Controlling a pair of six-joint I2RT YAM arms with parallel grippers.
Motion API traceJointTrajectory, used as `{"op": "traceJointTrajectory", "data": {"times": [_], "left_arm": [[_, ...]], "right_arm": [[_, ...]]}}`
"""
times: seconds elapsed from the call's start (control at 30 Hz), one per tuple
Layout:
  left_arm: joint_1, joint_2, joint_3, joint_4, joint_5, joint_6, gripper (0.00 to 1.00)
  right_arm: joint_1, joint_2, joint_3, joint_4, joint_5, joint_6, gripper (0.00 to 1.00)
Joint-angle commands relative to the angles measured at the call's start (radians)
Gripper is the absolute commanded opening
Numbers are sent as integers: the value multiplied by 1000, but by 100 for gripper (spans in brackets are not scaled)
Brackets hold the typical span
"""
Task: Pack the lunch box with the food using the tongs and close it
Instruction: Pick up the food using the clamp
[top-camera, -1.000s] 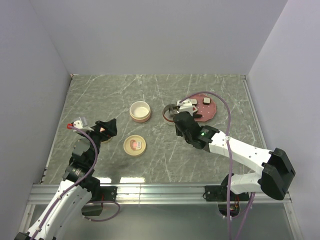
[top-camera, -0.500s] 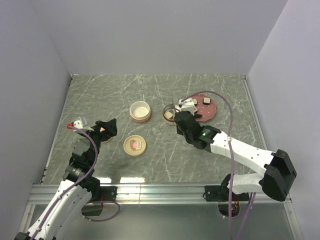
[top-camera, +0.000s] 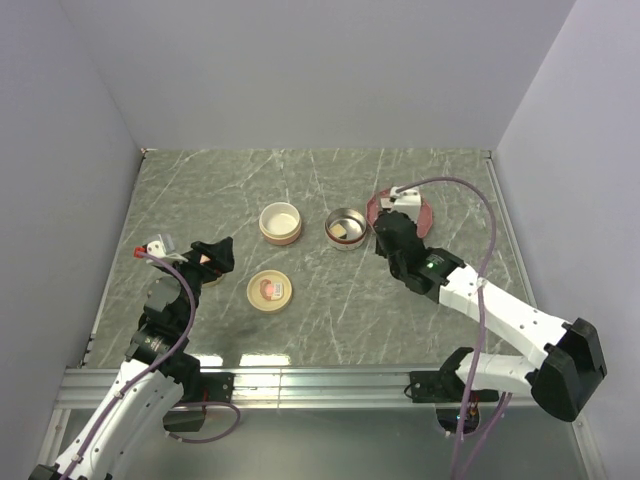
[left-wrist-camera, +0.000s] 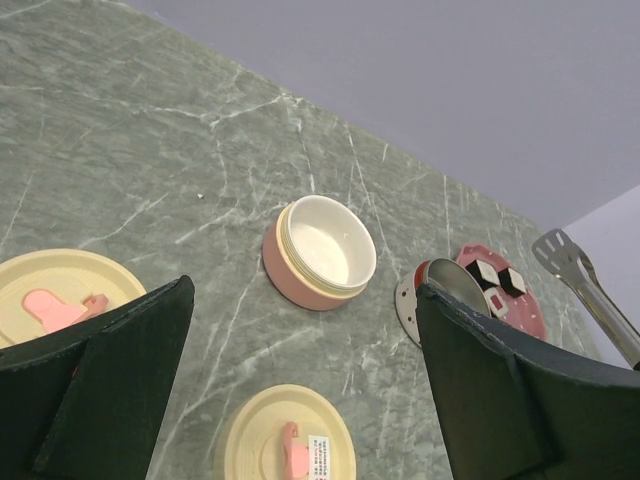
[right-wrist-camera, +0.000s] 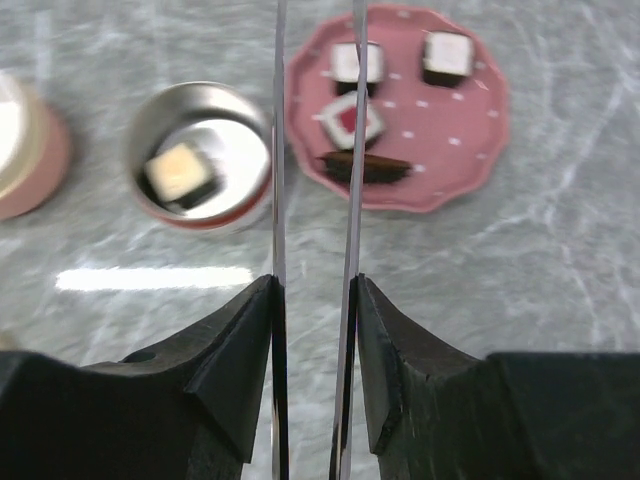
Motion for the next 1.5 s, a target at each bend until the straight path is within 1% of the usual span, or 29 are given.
{"op": "traceJointTrajectory", "data": {"times": [0.0, 0.17, 0.2, 0.4, 0.67, 0.8, 1.2, 1.47], "left_arm": [[-2, -14, -5, 32, 14, -1, 99], [-2, -19, -6, 30, 12, -3, 100], [-2, -17, -6, 32, 14, -1, 99], [-2, -17, -8, 33, 14, -1, 100], [-2, -16, -8, 35, 14, -1, 99], [-2, -14, -9, 38, 12, 0, 100], [-2, -4, -11, 44, 9, 0, 100], [-2, 1, -11, 52, 10, 0, 99]], "right_arm": [[-78, -27, -30, 51, -22, 7, 45], [-200, -8, -58, 82, -89, 3, 47], [-210, 5, -61, 87, -94, -2, 49], [-265, 71, -44, 114, -111, -8, 51], [-308, 192, -1, 108, -95, -14, 52], [-319, 212, -2, 125, -98, -23, 52], [-385, 307, 37, 188, -197, -66, 52], [-402, 361, 73, 189, -209, -75, 52]]}}
